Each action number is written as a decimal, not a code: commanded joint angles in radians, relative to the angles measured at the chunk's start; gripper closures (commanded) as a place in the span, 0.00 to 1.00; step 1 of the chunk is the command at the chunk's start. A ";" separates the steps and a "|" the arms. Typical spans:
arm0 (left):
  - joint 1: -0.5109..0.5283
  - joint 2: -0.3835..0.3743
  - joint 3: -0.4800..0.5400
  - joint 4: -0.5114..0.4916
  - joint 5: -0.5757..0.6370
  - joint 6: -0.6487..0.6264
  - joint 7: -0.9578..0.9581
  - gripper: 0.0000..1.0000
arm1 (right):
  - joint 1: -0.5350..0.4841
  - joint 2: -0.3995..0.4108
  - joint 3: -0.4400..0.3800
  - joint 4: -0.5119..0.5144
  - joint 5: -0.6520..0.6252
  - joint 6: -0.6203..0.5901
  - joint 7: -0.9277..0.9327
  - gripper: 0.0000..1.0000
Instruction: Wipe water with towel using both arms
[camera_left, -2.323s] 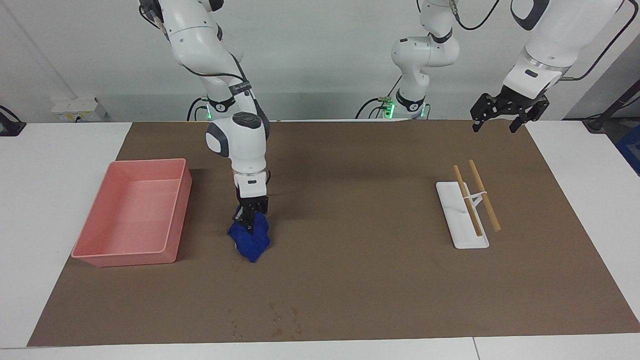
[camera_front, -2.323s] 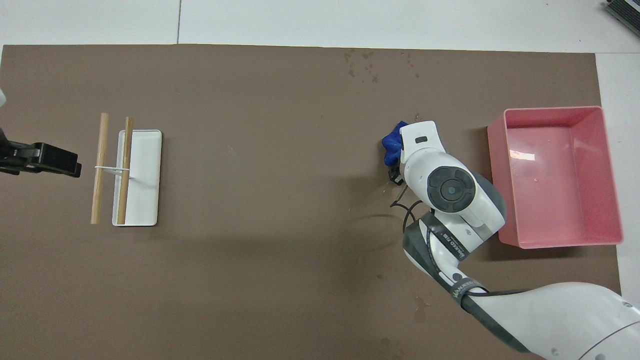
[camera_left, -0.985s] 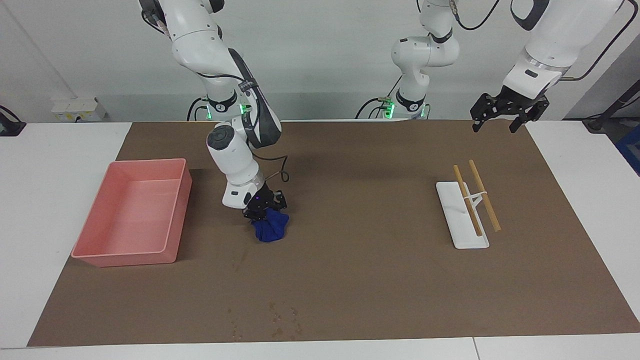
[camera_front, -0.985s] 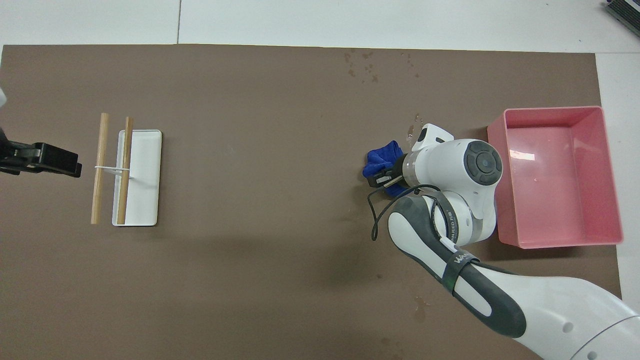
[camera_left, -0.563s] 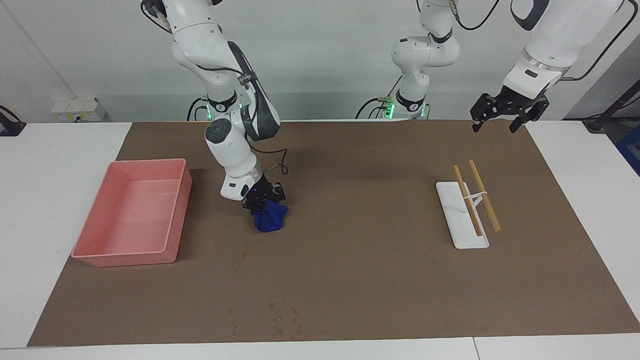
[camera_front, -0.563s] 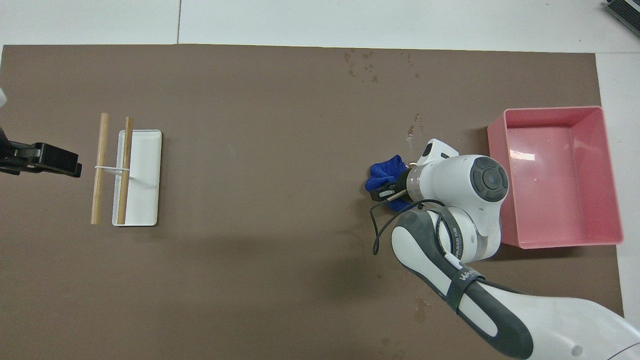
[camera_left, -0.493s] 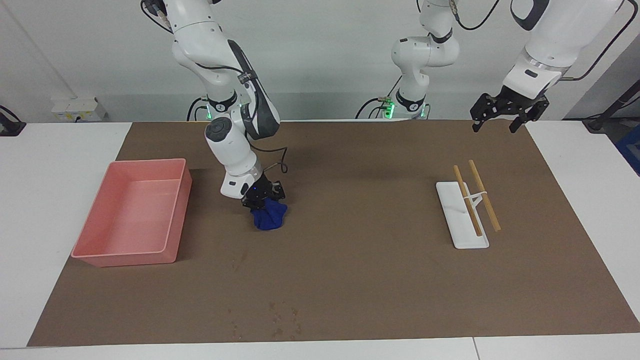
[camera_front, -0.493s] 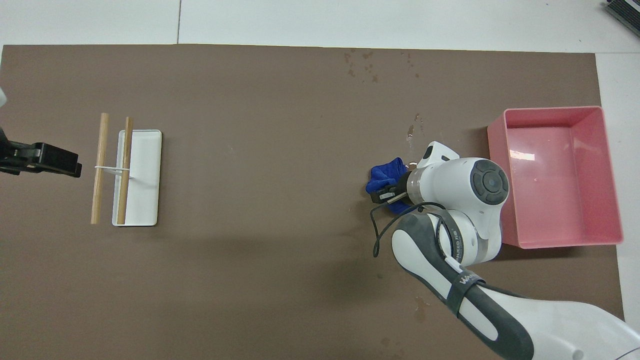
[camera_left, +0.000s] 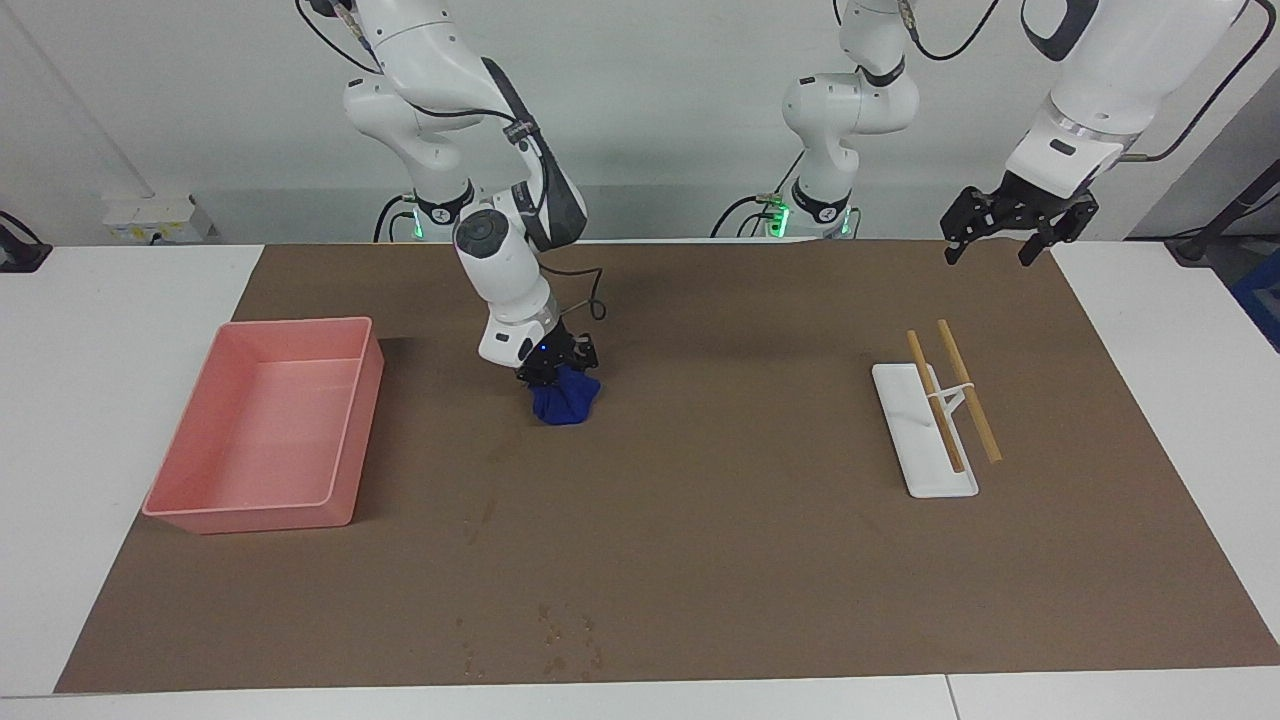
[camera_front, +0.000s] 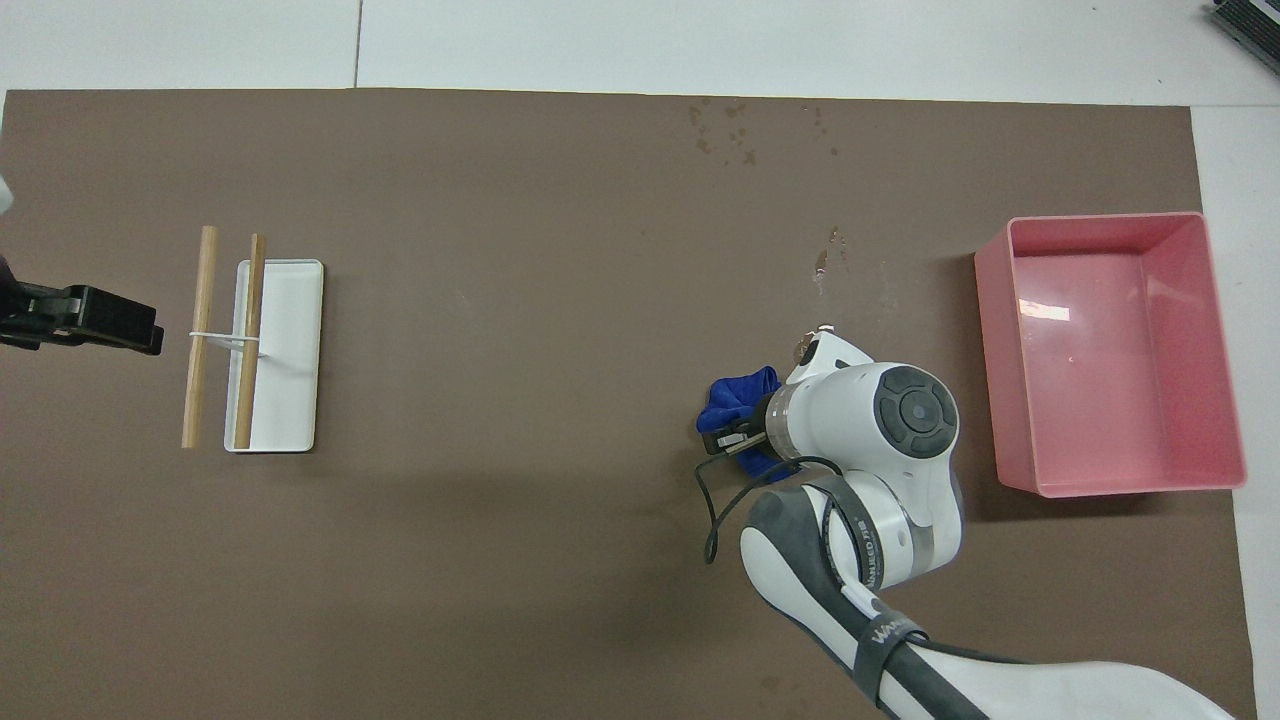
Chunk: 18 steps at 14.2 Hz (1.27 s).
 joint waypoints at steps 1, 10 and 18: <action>-0.017 -0.028 0.015 -0.032 0.012 0.004 0.005 0.00 | -0.008 -0.008 0.011 -0.035 0.022 -0.073 -0.007 1.00; -0.014 -0.028 0.015 -0.032 0.012 0.004 0.005 0.00 | -0.180 0.081 -0.002 0.114 -0.137 0.003 -0.318 1.00; 0.014 -0.025 -0.035 -0.032 -0.066 0.033 -0.006 0.00 | -0.200 0.183 0.006 0.281 -0.409 0.020 -0.206 1.00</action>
